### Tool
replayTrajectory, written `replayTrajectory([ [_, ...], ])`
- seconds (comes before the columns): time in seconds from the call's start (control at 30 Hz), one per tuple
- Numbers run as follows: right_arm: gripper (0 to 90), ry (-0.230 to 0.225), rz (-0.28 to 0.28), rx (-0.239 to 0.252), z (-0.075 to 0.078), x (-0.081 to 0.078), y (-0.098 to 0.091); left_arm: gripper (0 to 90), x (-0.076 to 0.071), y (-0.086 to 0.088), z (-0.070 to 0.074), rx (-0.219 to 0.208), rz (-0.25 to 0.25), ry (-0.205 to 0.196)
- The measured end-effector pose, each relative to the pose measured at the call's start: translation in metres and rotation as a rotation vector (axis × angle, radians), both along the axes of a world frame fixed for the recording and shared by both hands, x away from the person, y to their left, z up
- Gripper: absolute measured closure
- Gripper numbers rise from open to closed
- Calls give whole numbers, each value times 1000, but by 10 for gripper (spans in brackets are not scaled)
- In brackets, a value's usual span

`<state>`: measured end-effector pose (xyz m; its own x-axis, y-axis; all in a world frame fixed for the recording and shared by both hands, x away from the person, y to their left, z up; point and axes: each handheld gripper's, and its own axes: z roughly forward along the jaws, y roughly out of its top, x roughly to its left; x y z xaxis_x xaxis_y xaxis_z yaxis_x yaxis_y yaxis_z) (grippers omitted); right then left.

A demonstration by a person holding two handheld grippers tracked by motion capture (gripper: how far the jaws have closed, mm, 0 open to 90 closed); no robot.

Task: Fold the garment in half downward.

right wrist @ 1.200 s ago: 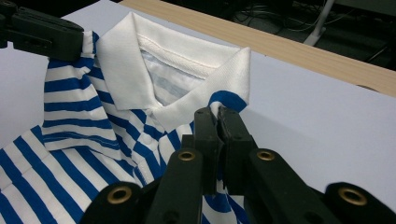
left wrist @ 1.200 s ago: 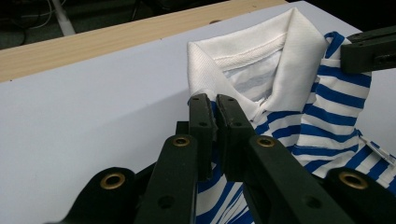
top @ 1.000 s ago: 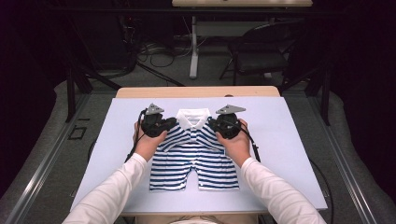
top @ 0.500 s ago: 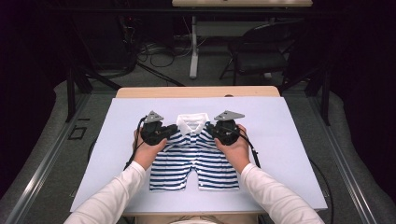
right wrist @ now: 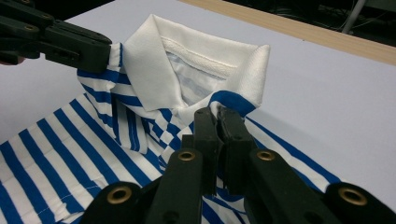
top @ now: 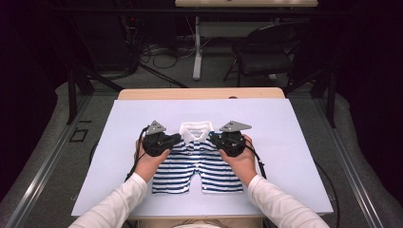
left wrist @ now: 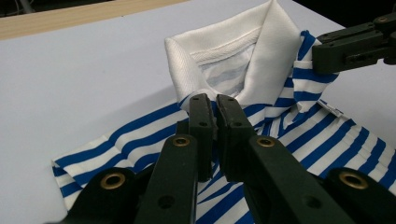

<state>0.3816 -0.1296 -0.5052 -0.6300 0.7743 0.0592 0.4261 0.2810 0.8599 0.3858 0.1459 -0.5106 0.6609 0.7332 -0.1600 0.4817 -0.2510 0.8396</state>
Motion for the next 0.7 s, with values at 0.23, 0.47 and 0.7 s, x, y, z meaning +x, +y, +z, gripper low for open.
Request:
replayTrajectory([
  [0.23, 869, -2, 12, 4, -7, -12, -2, 853, -10, 3, -7, -13, -7, -1],
  [0.47, 868, 4, 16, 18, -13, -22, -6, 853, -18, 7, -12, -25, -8, -1],
  [0.7, 867, 0, 28, 15, -17, -33, -9, 853, -26, 15, -18, -39, -2, 4],
])
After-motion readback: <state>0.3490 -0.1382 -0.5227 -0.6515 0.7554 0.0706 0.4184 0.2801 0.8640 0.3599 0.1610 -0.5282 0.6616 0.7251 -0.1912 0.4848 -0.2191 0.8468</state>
